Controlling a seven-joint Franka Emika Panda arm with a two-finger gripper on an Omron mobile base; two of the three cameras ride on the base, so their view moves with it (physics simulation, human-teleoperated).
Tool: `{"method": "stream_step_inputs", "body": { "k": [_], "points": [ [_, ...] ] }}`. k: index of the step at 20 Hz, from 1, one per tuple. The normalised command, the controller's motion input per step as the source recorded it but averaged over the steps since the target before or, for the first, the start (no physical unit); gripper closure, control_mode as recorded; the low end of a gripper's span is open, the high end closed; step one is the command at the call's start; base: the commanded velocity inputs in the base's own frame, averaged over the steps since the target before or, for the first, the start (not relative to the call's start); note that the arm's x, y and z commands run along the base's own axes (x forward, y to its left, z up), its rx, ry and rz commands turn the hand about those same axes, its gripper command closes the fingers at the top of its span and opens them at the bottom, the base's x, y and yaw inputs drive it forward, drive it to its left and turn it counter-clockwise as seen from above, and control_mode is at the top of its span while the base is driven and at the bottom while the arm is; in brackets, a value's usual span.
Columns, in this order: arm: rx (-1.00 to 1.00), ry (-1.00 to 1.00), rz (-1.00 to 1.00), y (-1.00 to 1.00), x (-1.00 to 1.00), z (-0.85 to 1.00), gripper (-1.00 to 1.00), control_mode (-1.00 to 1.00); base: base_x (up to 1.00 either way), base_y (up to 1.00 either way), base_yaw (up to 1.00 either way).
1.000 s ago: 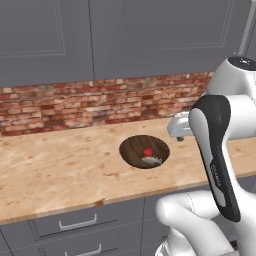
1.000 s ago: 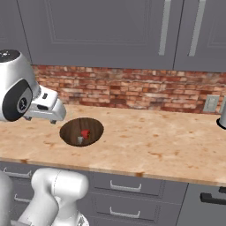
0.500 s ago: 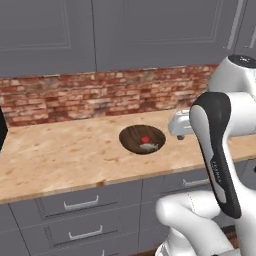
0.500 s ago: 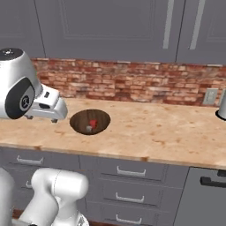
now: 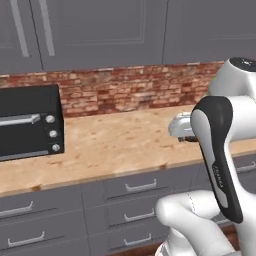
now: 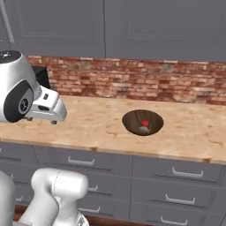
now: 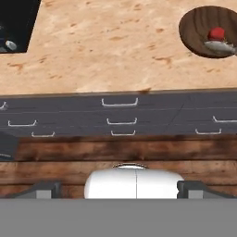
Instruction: Take the tangerine, fish, and bell pepper from the freezer and place them in the bowl on the counter.
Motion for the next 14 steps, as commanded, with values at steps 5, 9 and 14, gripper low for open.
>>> {"method": "stream_step_inputs", "body": {
  "k": [5,9,14],
  "points": [
    [0.0,0.0,0.0,0.0,0.0,0.0,-1.0,1.0,-0.27,1.0,0.01],
    [0.0,0.0,0.0,0.0,0.0,0.0,-1.0,1.0,-0.69,1.0,0.01],
    [0.0,0.0,0.0,0.0,0.0,0.0,-1.0,1.0,-0.39,1.0,0.01]
  ]
}}
